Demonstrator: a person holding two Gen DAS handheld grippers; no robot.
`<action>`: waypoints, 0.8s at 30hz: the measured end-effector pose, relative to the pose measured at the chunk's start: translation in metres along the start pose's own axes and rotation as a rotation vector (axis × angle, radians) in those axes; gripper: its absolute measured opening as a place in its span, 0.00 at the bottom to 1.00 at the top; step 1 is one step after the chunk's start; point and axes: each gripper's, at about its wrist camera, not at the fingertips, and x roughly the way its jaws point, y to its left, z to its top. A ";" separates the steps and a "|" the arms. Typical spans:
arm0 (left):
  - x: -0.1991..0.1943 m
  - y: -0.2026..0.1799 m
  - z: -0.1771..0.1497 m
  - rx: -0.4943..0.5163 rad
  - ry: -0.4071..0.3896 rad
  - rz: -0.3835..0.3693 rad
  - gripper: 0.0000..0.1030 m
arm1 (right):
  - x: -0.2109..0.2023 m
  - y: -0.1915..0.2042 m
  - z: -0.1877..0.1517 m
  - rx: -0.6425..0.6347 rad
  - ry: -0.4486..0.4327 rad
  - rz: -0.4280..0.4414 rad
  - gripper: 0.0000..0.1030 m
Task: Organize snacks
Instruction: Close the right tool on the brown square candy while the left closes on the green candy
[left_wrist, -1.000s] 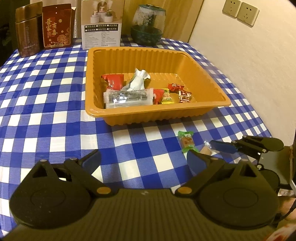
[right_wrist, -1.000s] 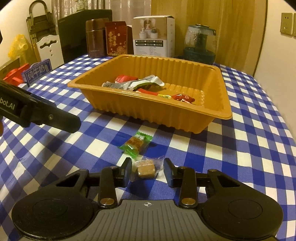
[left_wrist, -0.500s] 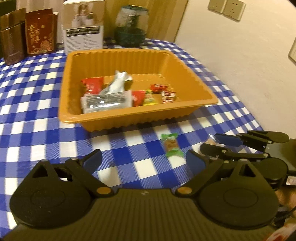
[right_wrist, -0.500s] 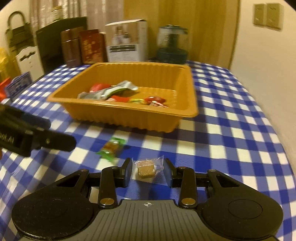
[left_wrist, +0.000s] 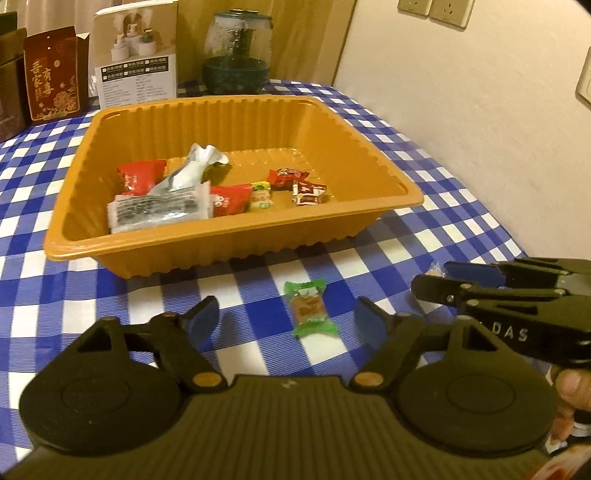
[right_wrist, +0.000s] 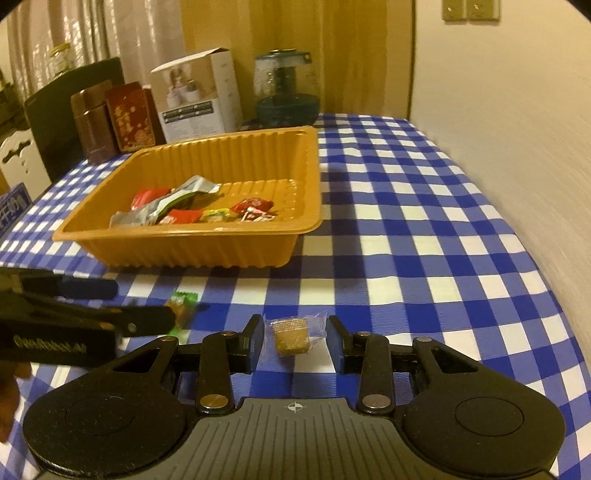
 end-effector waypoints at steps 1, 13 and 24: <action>0.002 -0.002 -0.001 0.000 -0.004 0.005 0.66 | 0.000 -0.001 0.000 0.003 -0.002 -0.001 0.36; 0.016 -0.013 -0.004 0.011 -0.021 0.022 0.47 | -0.002 -0.003 0.001 0.021 -0.011 0.006 0.36; 0.016 -0.018 -0.006 0.068 -0.012 0.043 0.23 | -0.002 -0.002 0.002 0.021 -0.010 0.011 0.36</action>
